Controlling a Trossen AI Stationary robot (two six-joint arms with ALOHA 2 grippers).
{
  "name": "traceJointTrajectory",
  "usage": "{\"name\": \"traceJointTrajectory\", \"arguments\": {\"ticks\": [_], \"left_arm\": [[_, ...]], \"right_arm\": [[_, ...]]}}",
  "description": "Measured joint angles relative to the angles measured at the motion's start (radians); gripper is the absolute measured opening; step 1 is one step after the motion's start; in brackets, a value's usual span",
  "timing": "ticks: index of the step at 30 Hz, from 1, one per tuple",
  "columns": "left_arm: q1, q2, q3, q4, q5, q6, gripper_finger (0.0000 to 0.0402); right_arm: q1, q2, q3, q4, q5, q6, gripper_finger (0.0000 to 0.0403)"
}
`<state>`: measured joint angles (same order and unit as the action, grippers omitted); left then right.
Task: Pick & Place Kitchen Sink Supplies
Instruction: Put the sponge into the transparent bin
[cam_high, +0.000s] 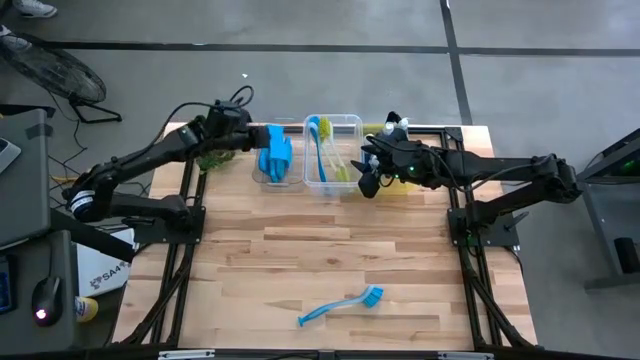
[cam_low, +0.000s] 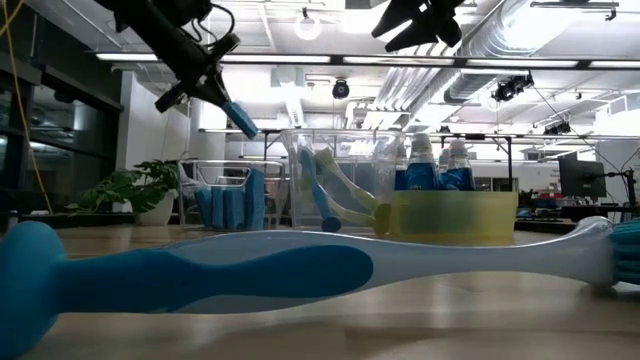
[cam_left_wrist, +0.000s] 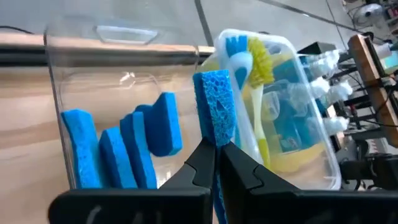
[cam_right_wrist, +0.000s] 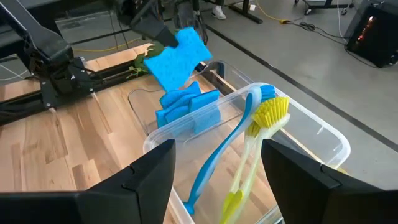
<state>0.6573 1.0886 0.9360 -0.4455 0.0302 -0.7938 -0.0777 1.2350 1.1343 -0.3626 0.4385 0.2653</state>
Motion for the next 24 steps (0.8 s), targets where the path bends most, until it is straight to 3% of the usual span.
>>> {"name": "traceJointTrajectory", "arguments": {"ticks": [5,12,18,24], "left_arm": [[0.004,0.070,0.172,-0.162,-0.001,0.071,0.0005],[0.004,0.292,0.455,-0.489,0.008,0.188,0.0005],[-0.007,0.437,0.581,-0.528,0.035,0.214,0.0005],[-0.039,0.511,0.604,-0.531,0.018,0.211,0.0005]], "right_arm": [[0.000,0.000,0.000,0.000,0.000,0.004,0.0232],[0.000,0.000,0.000,0.000,0.001,0.026,0.0232],[0.000,0.001,0.000,0.000,0.002,0.026,0.0232],[0.000,0.001,0.000,0.000,0.008,0.026,0.0232]]}}
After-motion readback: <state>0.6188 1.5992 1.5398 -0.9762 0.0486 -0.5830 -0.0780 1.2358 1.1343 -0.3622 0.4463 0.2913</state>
